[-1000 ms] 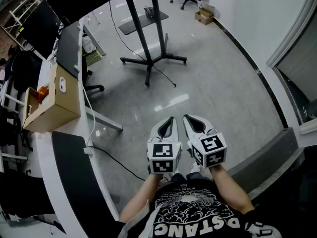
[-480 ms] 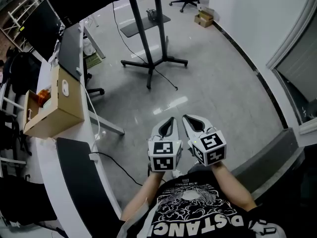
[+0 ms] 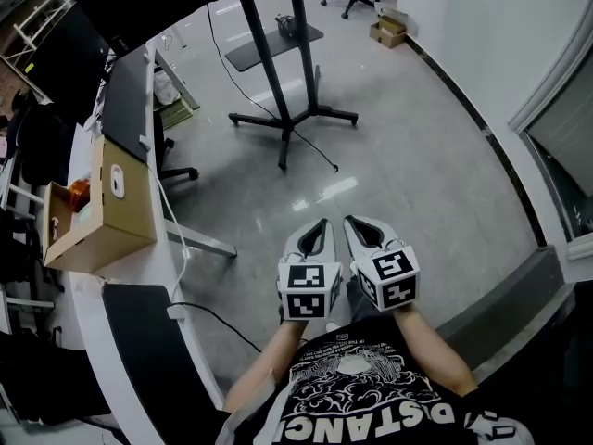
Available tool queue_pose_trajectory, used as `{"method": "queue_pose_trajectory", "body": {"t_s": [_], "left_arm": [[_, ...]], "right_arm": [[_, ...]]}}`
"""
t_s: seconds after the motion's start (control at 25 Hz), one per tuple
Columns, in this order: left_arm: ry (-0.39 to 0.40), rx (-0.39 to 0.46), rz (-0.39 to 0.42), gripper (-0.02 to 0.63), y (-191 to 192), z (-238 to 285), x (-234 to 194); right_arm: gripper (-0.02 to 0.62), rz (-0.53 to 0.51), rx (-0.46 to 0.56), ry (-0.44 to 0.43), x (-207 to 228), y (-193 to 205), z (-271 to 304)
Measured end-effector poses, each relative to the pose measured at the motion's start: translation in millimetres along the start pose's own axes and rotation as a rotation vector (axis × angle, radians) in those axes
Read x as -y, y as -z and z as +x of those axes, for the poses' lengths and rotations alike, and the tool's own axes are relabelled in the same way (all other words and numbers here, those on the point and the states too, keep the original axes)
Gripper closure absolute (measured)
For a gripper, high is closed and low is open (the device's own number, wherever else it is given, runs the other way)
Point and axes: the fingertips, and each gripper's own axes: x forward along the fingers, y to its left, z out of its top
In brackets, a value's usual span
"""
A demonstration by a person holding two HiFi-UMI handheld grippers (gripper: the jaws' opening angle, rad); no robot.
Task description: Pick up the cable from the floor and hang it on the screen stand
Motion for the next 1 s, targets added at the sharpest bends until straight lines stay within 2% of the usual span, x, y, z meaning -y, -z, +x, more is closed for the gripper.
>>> {"method": "queue_pose_trajectory", "body": {"t_s": [0.64, 1.0], "left_arm": [[-0.092, -0.083, -0.072, 0.609, -52.5, 141.4, -31.6], [-0.131, -0.109, -0.062, 0.609, -74.9, 187.8, -38.1]], "right_arm": [[0.589, 0.018, -0.046, -0.123, 105.0, -49.7, 106.3], [0.589, 0.035, -0.064, -0.165, 148.3, -58.4, 140.5]]}}
